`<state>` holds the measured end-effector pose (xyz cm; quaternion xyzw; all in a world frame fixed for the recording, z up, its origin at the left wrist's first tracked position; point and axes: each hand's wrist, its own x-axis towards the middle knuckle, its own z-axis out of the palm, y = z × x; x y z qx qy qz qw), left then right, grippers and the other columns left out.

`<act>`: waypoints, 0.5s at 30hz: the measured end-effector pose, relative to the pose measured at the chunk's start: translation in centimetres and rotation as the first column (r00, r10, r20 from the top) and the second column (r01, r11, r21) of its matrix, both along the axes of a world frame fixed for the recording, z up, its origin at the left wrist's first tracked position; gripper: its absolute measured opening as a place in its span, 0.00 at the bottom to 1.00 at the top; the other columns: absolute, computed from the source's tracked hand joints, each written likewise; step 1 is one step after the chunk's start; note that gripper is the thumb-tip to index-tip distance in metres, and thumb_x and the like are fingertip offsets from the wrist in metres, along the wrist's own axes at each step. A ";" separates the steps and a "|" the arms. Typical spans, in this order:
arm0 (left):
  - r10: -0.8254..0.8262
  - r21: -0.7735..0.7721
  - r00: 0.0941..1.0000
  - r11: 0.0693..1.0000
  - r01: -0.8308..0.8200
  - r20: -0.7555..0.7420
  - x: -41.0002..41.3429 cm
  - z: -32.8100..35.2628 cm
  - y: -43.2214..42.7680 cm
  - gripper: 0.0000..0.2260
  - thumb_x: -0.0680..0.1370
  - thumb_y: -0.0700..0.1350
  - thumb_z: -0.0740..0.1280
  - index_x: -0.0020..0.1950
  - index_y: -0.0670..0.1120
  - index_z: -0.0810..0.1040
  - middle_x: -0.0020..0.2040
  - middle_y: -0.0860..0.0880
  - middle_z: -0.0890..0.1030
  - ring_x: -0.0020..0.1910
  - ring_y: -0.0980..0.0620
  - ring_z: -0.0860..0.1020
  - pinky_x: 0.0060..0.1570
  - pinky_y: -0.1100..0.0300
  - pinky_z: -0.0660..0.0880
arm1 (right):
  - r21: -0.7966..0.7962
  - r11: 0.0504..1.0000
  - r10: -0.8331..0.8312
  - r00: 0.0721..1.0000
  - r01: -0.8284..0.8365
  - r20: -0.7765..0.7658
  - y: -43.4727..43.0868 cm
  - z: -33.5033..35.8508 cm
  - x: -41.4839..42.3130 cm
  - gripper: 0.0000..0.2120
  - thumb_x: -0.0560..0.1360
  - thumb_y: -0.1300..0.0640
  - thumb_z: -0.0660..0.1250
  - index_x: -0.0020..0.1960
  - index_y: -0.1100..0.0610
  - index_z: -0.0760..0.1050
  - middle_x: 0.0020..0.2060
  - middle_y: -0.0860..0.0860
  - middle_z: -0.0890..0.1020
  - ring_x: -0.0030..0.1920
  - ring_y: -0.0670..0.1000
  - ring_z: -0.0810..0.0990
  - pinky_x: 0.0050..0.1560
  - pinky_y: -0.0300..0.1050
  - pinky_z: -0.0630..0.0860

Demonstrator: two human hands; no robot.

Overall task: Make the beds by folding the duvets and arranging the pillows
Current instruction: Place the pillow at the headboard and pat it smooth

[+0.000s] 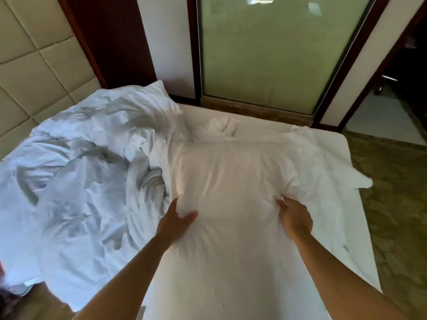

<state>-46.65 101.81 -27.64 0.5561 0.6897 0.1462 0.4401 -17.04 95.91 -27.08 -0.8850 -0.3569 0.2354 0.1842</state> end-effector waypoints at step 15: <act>0.543 0.359 0.839 0.777 -0.517 0.035 -37.1 9.3 -23.9 0.23 0.71 0.60 0.69 0.65 0.57 0.72 0.52 0.50 0.81 0.51 0.45 0.79 0.46 0.58 0.74 | 0.259 0.756 0.578 0.799 -0.601 0.166 -6.9 8.0 -38.5 0.17 0.82 0.51 0.53 0.67 0.52 0.72 0.59 0.61 0.78 0.59 0.64 0.75 0.56 0.52 0.71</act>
